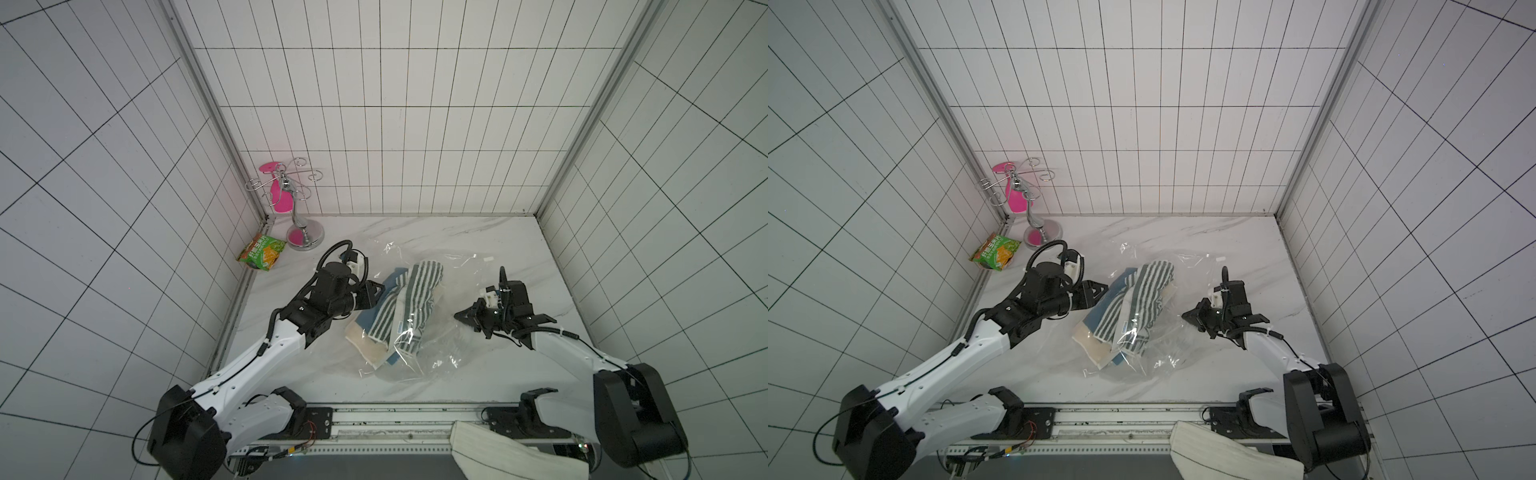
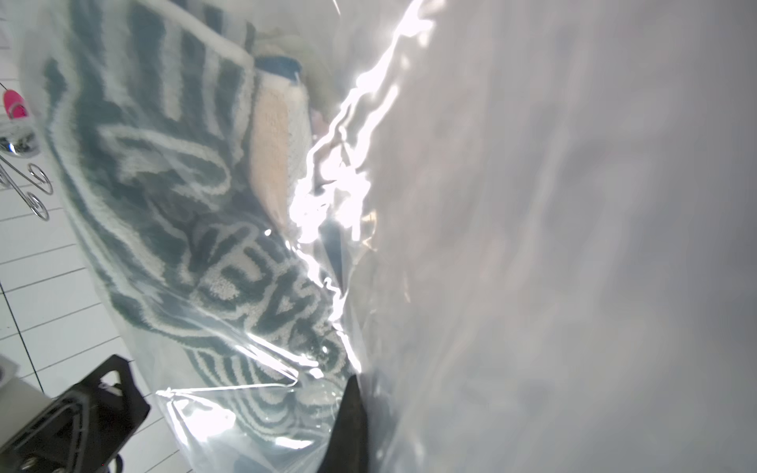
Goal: Place the folded towel into the vacuum bag
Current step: Adjust the vacuum bag at the center of the board.
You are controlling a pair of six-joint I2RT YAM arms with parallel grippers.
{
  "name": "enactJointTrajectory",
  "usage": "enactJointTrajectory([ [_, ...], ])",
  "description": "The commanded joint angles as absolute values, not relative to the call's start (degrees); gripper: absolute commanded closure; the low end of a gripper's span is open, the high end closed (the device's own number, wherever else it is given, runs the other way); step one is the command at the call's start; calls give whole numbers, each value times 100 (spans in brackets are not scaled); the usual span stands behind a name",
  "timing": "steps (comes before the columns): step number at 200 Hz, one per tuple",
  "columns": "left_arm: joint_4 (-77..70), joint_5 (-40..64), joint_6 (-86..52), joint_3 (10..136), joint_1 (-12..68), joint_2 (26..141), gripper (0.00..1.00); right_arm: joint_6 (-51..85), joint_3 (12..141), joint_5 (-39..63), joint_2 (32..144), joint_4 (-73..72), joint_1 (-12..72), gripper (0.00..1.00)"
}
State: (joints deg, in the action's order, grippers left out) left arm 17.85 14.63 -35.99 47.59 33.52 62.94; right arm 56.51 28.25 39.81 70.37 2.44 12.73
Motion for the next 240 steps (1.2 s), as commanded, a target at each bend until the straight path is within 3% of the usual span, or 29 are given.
enactJointTrajectory([
  [1,2037,1362,-3274,5045,3848,6290,59,5332,3032,4082,7284,552,1292,77],
  [17,2567,1137,-3240,5149,3957,6273,52,5097,3186,3898,7208,1191,979,50],
  [26,2940,937,-3247,5138,3951,6165,49,4869,3355,3467,6966,1900,866,40],
  [48,3779,228,-3627,4900,3926,5653,46,4195,3860,2046,6189,3850,702,31],
  [74,3898,243,-4561,4147,3928,4903,46,3925,4505,918,5399,5158,552,31],
  [91,4038,265,-5178,3689,3968,4541,47,3678,5047,913,5418,5327,636,36],
  [126,4241,404,-5789,2916,4143,4223,54,3579,6565,270,6605,5314,2430,43],
  [156,3966,29,-5595,2582,4163,4440,54,3652,7350,-140,7538,5089,3461,45],
  [181,3181,-428,-5596,2341,4122,5029,54,3777,7237,1053,8149,4001,3625,46],
  [200,2733,-348,-5306,2373,3659,5532,54,3935,7003,1925,8877,3335,3560,51],
  [240,1760,-237,-4702,2774,2925,6907,54,4964,6203,2362,9409,1783,2850,60],
])
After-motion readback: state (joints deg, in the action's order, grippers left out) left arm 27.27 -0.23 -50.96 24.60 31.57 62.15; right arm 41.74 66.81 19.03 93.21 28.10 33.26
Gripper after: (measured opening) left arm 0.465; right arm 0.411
